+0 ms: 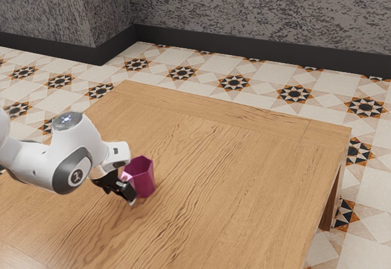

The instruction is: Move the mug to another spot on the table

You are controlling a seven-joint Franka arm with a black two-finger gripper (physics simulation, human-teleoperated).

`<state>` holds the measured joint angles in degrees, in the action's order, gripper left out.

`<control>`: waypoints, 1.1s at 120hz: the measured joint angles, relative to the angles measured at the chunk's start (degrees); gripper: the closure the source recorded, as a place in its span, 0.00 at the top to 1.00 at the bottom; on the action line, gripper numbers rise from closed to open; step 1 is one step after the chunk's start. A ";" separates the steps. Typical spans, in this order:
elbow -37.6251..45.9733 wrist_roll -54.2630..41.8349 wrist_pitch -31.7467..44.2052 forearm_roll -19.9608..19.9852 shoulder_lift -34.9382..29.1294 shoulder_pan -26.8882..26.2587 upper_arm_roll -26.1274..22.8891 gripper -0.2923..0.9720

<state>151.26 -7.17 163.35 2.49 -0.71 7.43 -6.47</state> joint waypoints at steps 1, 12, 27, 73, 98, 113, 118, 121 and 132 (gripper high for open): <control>0.23 0.01 0.00 0.00 -0.17 -0.02 0.05 0.76; 2.37 0.05 -0.02 -0.04 -2.04 -0.95 1.73 0.77; 2.22 -0.21 -2.92 -0.09 -7.55 0.98 4.19 0.77; -18.51 -0.75 -36.72 0.09 -13.92 0.91 4.38 0.77; -35.37 -1.77 -49.76 -0.11 -6.56 -5.97 3.32 0.77; -51.12 -1.92 -57.57 -0.28 -1.32 -12.60 3.74 0.77; -54.52 -1.57 -60.30 -0.41 -0.86 -13.90 3.68 0.77; -56.23 -1.28 -61.88 -0.47 -0.70 -14.33 3.40 0.77; -61.42 -0.13 -67.01 -0.63 -0.82 -13.98 0.88 0.77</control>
<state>89.84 -7.29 96.35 1.86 -1.53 -6.54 -5.59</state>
